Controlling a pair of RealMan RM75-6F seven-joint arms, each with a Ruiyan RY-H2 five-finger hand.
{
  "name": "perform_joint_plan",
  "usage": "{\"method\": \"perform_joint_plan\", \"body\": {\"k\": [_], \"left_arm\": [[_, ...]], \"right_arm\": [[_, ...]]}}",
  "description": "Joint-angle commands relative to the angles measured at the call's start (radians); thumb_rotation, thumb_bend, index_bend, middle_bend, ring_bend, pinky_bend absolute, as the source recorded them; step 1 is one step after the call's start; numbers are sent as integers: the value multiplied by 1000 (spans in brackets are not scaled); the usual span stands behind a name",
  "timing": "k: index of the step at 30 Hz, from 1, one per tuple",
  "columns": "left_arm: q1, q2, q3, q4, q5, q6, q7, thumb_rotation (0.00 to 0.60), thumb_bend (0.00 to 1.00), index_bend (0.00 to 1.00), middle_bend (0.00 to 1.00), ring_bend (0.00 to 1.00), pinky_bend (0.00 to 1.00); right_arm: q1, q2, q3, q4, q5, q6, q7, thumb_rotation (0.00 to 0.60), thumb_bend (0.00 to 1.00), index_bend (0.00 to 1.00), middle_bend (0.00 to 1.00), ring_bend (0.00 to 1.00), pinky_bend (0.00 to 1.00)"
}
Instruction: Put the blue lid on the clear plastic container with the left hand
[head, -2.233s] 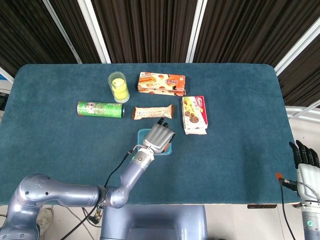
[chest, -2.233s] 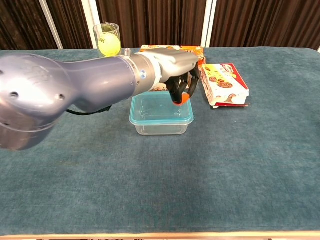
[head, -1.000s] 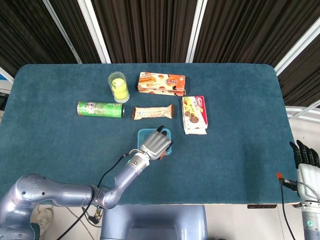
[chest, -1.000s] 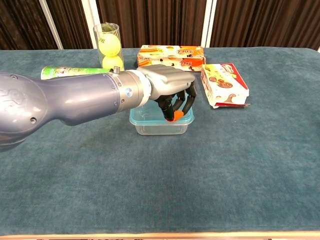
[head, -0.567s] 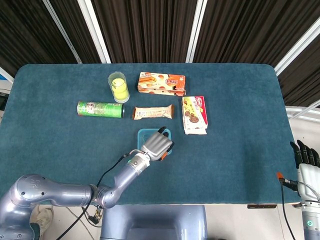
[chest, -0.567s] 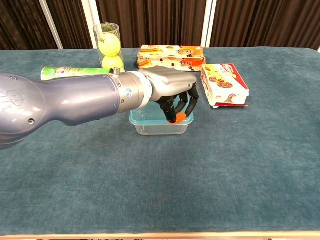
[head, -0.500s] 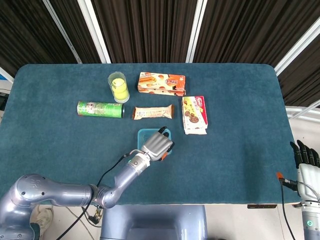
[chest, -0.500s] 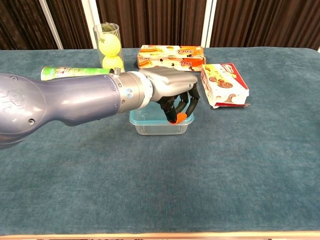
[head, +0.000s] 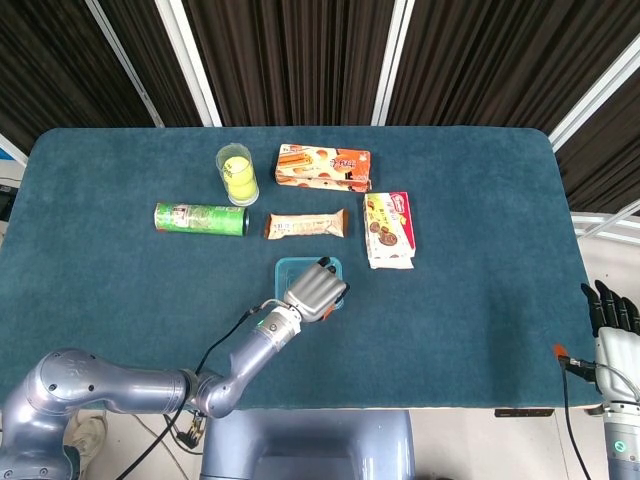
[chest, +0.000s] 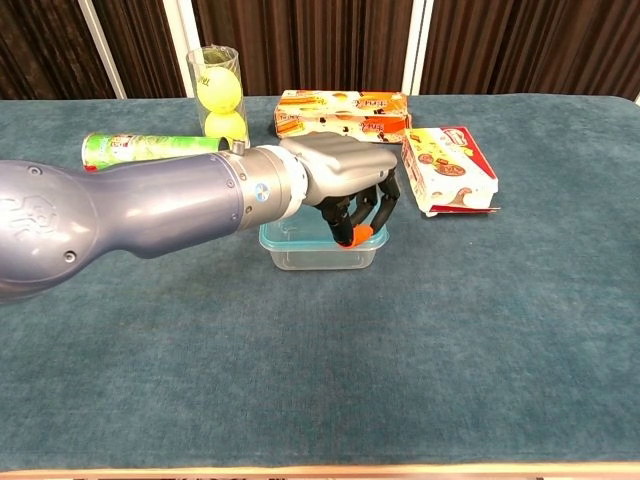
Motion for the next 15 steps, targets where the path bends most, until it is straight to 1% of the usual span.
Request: {"method": "perform_joint_plan", "body": {"k": [1,4,6,15], "left_arm": [[0,-2,0,2,2,2,3,600,546,720,658,348,235],[0,-4,-2,5,8,8,5,600,546,724,663,409,348],[1,-8,-3,8,17,11,3,600,546,727,664,428,393],[3,-9,-11,3,40,8,-11,600,546,731,663,431,396]], "right_arm": [[0,0,0,0,1,-1,0,600,292,87,0,4,0],[0,0,0,0,1,-1,-1,600,291,88,0,4,0],[0,0,0,0,1,-1,-1,600,292,87,0,3,0],[0,0,1,0,1,0,-2,600,292,87,0,4,0]]}}
